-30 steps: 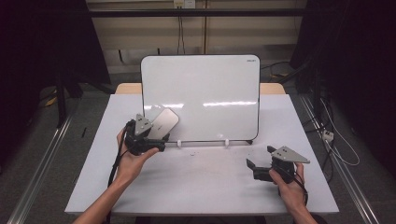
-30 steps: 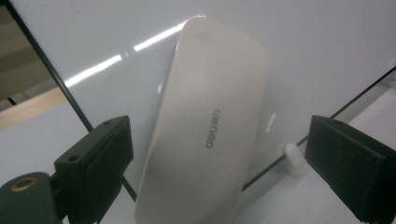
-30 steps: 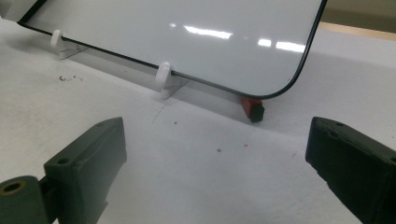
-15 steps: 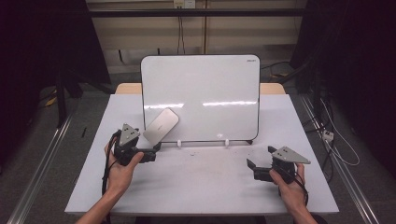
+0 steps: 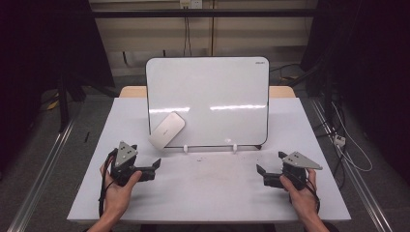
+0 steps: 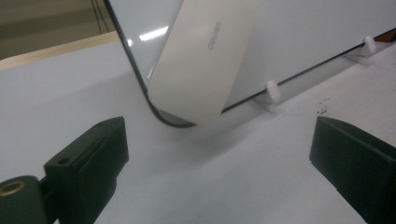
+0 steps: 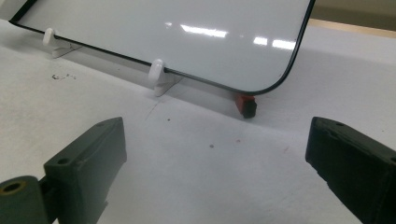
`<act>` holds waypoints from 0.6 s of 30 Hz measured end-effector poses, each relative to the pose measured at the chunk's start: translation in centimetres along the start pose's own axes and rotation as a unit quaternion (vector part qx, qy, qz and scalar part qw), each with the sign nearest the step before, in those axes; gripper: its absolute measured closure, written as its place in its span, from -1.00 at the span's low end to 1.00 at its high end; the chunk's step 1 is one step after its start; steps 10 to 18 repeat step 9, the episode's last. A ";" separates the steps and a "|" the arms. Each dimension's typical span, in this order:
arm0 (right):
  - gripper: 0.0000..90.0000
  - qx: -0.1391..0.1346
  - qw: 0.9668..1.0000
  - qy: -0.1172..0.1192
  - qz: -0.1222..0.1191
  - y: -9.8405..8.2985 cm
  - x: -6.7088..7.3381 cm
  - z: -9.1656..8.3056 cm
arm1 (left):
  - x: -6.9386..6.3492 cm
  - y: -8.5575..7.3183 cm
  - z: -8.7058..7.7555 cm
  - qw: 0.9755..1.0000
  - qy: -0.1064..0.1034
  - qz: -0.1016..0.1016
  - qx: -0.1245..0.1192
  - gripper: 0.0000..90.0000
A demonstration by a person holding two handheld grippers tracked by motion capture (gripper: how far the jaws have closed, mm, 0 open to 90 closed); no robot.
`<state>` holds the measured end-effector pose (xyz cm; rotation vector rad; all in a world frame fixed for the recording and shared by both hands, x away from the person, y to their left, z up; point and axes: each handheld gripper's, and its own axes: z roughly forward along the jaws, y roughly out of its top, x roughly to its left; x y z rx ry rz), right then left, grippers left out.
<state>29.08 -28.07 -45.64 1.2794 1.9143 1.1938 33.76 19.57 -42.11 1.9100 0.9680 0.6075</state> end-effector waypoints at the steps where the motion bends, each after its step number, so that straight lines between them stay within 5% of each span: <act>1: -0.89 0.000 1.000 0.000 0.000 0.0 0.0 0.0 | 0.0 -0.2 -0.1 1.000 0.003 0.001 -0.001 -0.91; 9: -0.88 -0.002 1.000 -0.003 0.002 0.0 0.0 -0.3 | 0.3 -0.9 -0.6 1.000 0.005 -0.024 -0.007 -0.92; 18: -0.88 -0.002 1.000 -0.003 0.002 0.0 0.0 -0.3 | 0.3 -0.9 -0.6 1.000 0.005 -0.024 -0.007 -0.92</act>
